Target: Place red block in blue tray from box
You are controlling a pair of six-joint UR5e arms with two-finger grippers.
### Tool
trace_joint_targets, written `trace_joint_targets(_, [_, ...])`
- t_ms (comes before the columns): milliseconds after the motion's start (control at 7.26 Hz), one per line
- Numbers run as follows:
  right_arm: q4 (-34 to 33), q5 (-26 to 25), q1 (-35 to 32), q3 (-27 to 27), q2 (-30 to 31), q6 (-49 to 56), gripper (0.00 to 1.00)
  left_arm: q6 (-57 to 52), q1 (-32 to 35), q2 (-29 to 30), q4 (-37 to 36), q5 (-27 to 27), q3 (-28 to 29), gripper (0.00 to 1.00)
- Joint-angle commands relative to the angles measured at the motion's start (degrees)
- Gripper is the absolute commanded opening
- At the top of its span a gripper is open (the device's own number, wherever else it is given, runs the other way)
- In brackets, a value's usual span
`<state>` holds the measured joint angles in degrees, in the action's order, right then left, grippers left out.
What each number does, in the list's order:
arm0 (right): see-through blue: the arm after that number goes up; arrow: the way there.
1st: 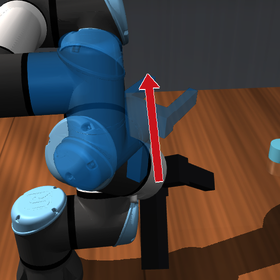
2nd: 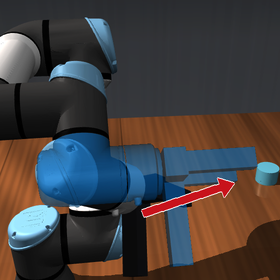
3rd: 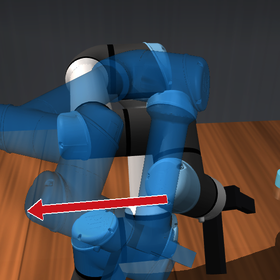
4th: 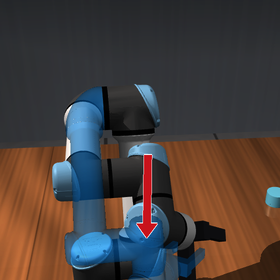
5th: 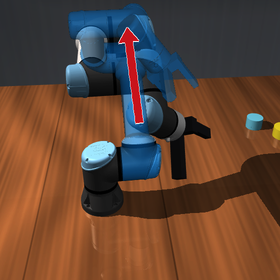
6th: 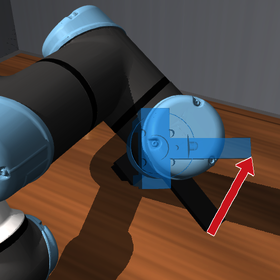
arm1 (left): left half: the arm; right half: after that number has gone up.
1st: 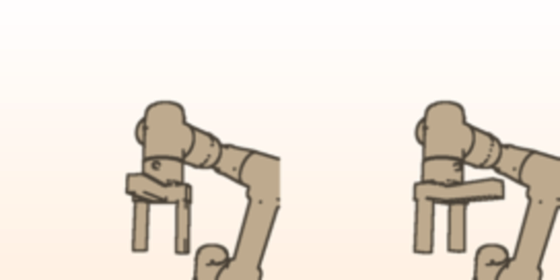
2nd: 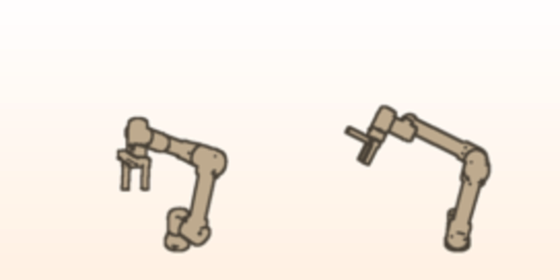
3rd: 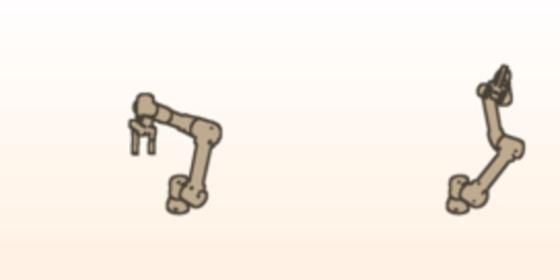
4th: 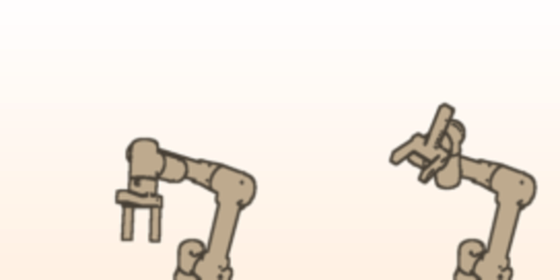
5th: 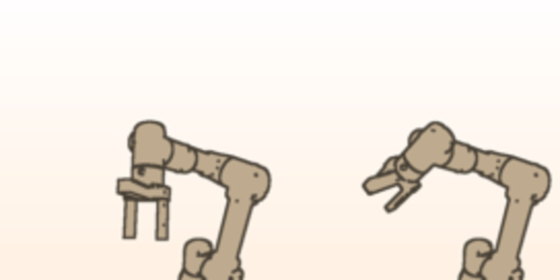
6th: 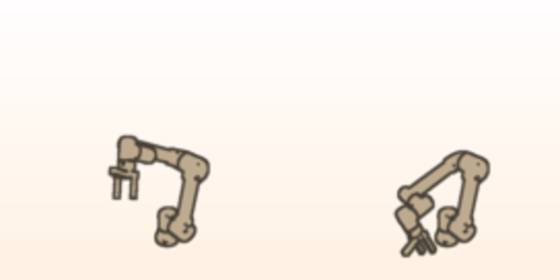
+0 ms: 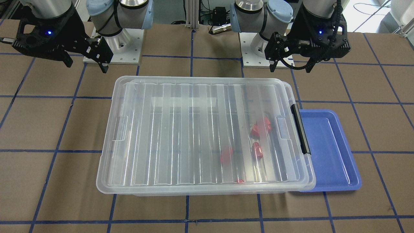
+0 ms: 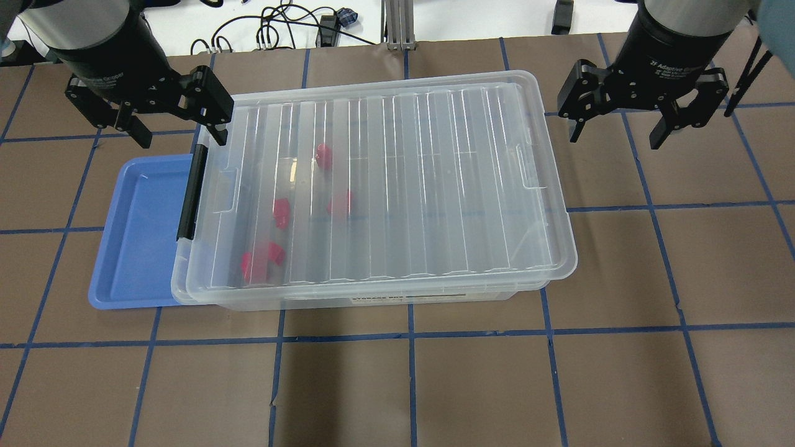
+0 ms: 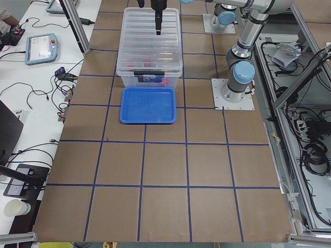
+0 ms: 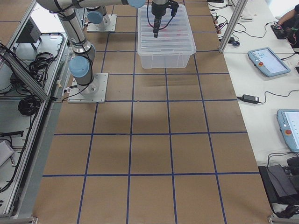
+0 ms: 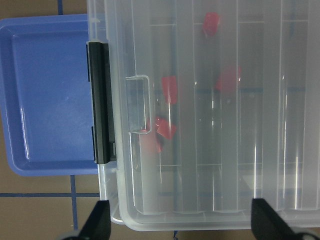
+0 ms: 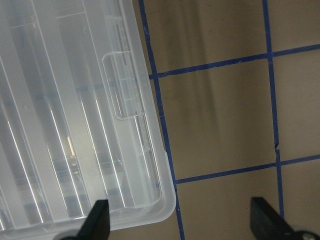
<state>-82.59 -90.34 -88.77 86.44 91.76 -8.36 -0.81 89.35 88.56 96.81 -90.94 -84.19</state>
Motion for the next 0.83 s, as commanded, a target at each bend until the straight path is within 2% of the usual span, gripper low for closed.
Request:
trace_joint_targets(0, [0.06, -0.01, 0.00, 0.04, 0.00, 0.01, 1.00, 0.10, 0.03, 0.56, 0.04, 0.06, -0.01, 1.00])
trace_joint_targets(688, [-2.23, 0.68, 0.35, 0.13, -1.49, 0.02, 1.00, 0.63, -0.05, 1.00, 0.66, 0.24, 0.17, 1.00])
